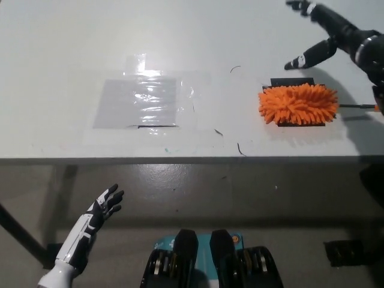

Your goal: The robot uses it right hand to pick up an extended orange duster kept in the middle of the desk and presses its handle against the desk to collapse it

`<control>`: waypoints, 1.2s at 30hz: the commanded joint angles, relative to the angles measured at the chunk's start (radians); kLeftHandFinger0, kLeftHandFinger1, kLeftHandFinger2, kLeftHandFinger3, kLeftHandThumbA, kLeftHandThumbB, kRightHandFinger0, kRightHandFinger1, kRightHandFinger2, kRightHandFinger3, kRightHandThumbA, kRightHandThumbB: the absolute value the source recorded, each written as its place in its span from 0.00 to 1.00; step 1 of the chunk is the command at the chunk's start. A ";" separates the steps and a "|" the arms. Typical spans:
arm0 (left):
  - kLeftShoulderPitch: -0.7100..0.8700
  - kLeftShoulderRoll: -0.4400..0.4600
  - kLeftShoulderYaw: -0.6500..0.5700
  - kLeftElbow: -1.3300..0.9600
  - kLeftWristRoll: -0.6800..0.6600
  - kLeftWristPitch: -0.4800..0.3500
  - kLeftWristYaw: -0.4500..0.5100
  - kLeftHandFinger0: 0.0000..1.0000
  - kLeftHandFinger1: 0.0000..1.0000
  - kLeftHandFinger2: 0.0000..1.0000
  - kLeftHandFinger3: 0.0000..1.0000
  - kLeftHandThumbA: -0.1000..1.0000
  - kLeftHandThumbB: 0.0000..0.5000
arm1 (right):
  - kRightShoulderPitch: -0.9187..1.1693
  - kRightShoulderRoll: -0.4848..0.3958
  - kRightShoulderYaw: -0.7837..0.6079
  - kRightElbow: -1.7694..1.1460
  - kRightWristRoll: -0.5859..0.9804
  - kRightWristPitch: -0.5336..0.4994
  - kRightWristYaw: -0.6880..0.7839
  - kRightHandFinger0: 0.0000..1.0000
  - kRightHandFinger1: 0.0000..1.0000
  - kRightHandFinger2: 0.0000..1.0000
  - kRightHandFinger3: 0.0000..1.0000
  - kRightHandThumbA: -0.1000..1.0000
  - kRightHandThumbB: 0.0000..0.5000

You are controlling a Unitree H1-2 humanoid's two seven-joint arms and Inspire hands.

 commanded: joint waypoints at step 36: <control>-0.037 0.028 0.018 -0.020 -0.016 -0.015 -0.016 1.00 1.00 1.00 1.00 1.00 0.58 | -0.262 0.074 0.166 0.463 -0.190 -0.223 0.138 1.00 1.00 1.00 1.00 0.90 0.93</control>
